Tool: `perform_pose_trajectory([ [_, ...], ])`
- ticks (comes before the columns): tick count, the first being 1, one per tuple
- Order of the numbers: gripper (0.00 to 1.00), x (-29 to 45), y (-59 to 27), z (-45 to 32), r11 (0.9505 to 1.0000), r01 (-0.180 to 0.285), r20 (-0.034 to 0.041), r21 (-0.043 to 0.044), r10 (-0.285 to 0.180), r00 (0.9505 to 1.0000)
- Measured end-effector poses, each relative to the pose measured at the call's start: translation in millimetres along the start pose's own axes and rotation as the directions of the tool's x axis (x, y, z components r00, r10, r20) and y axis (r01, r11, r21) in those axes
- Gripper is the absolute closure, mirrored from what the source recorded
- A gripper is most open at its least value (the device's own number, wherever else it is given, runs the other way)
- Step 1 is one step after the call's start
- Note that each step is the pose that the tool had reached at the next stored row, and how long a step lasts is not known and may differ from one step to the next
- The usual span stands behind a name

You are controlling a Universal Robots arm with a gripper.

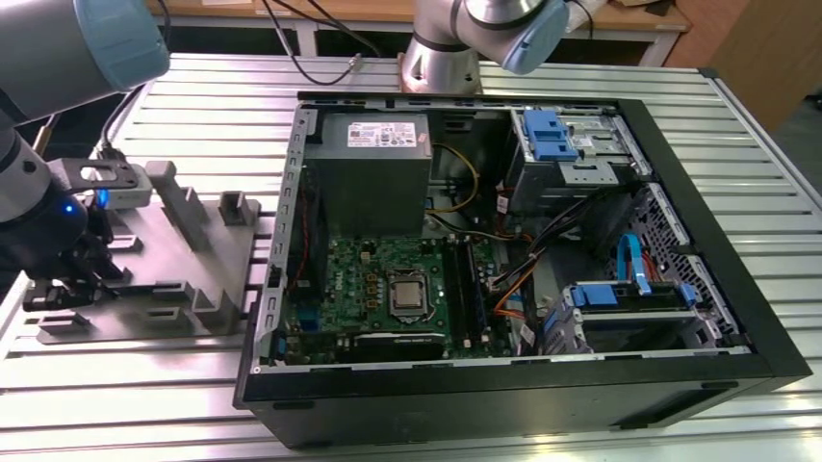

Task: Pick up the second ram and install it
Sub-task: 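Pick up the second ram and move it above second insertion slot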

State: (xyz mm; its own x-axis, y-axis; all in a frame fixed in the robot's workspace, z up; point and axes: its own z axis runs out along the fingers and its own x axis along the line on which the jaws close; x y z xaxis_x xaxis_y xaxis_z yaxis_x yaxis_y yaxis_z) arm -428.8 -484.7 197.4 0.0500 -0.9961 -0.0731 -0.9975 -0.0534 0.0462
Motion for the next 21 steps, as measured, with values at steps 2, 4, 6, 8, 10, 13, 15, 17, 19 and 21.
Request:
perform_pose_trajectory([
  [2,0.65,0.0,0.0,-0.3,1.0000,0.000,-0.0003,0.0001,0.000,1.0000],
  [4,0.65,-0.1,0.1,-2.1,1.0000,0.000,-0.0005,-0.0001,0.000,1.0000],
  [6,0.65,-0.2,0.1,-2.9,1.0000,0.000,-0.0003,0.0002,0.000,1.0000],
  [8,0.65,-0.3,-0.2,-2.9,1.0000,0.000,-0.0003,0.0002,0.000,1.0000],
  [10,0.65,-0.1,-3.8,-3.2,1.0000,0.000,-0.0004,-0.0016,0.000,1.0000],
  [13,0.65,0.0,-4.4,-3.1,1.0000,0.000,-0.0004,-0.0017,0.000,1.0000],
  [15,0.65,0.0,-4.5,-3.1,1.0000,0.000,-0.0003,-0.0017,0.000,1.0000],
  [17,0.67,0.0,-4.6,-3.2,1.0000,0.000,-0.0004,-0.0018,0.000,1.0000],
  [19,0.67,0.0,-4.6,-3.2,1.0000,0.000,-0.0003,-0.0018,0.000,1.0000],
  [21,0.74,0.0,-4.7,-3.2,1.0000,0.000,-0.0003,-0.0017,0.000,1.0000],
])
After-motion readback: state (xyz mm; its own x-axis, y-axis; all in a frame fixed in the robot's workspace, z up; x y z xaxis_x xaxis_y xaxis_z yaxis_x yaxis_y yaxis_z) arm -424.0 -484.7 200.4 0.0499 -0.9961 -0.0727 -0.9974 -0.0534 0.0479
